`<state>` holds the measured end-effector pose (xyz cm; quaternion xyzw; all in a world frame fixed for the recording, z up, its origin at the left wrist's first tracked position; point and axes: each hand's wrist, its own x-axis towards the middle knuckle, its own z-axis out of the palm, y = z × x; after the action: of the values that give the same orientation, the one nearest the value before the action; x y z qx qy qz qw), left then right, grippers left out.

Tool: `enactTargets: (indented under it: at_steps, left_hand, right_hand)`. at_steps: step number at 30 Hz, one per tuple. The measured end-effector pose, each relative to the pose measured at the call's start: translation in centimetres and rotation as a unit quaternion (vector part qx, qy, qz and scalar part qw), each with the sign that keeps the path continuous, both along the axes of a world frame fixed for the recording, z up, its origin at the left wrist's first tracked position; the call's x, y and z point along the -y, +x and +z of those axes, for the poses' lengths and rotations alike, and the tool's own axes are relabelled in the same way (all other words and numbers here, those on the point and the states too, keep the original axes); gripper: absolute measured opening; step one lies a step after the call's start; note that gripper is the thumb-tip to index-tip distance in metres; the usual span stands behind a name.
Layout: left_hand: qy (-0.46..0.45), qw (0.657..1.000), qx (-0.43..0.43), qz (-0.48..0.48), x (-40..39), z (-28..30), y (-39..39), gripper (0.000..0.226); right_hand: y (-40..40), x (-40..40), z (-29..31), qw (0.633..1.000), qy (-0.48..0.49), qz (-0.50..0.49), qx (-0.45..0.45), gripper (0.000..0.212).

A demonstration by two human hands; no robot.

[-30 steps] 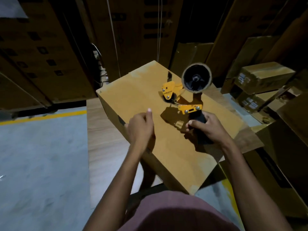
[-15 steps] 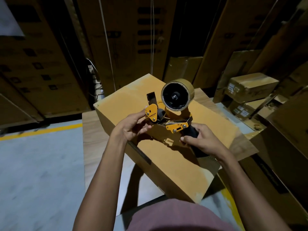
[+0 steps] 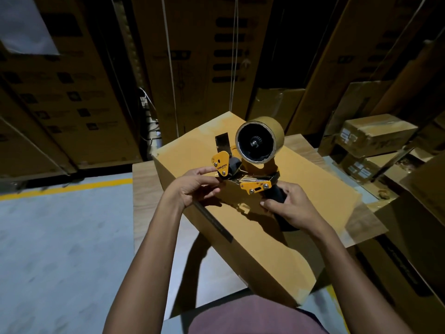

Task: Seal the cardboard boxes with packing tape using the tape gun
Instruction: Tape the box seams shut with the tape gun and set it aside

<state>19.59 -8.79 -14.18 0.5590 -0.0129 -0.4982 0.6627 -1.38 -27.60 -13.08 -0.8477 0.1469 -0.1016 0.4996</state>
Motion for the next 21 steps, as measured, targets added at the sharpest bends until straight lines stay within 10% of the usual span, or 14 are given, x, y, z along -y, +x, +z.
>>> enactTargets:
  at_steps: [21]
  left_hand:
    - [0.197, 0.930, 0.280, 0.132, 8.5, 4.5, 20.7, 0.023]
  right_hand:
    - [23.9, 3.1, -0.6, 0.997, -0.051, -0.049, 0.008, 0.026]
